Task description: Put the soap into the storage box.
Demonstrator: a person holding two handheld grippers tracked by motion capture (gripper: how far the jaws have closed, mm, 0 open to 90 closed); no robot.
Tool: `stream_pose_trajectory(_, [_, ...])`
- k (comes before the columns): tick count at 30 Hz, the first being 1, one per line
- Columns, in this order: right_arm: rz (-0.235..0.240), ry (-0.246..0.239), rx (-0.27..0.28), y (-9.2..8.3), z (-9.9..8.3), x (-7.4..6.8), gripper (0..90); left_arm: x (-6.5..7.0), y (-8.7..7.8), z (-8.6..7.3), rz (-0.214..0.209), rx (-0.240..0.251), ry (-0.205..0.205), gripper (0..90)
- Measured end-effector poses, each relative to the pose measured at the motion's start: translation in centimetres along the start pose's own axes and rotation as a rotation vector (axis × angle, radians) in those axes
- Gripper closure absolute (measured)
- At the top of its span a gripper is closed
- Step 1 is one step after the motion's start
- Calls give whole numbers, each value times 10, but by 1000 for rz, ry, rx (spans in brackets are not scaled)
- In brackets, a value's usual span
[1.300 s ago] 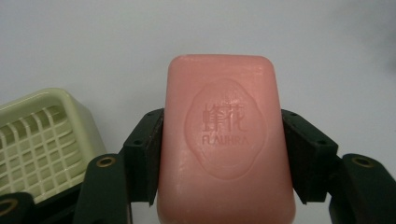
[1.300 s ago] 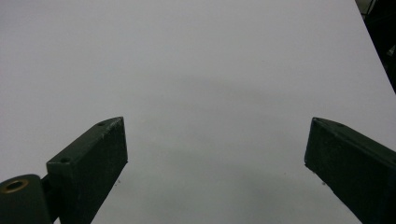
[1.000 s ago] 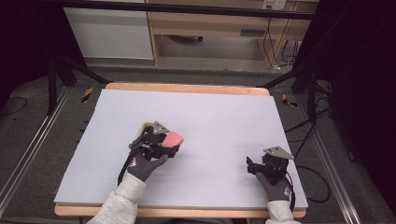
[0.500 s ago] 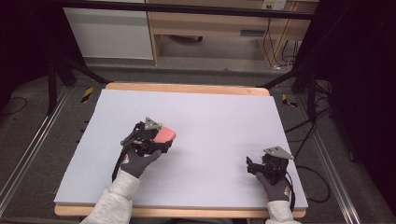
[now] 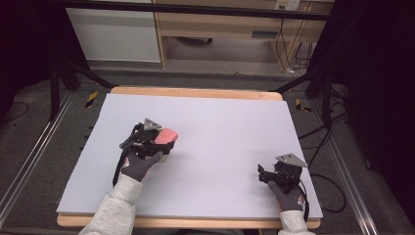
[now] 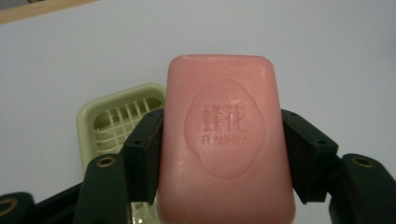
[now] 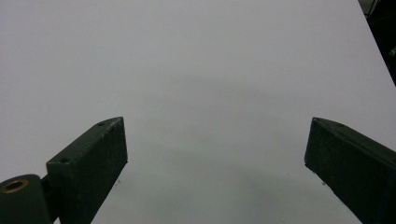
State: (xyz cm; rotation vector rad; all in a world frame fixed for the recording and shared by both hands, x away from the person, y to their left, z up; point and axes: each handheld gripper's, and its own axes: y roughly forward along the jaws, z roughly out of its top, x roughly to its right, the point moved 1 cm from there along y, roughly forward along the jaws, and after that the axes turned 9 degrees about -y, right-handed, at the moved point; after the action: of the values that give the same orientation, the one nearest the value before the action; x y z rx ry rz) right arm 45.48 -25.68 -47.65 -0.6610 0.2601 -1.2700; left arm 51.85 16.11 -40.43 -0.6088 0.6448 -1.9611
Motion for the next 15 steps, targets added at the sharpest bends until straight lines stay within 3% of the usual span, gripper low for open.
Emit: stream_pose_trajectory(15, [0,5,2,0,0,0,61,-16,14,5,42,-5,-31,375])
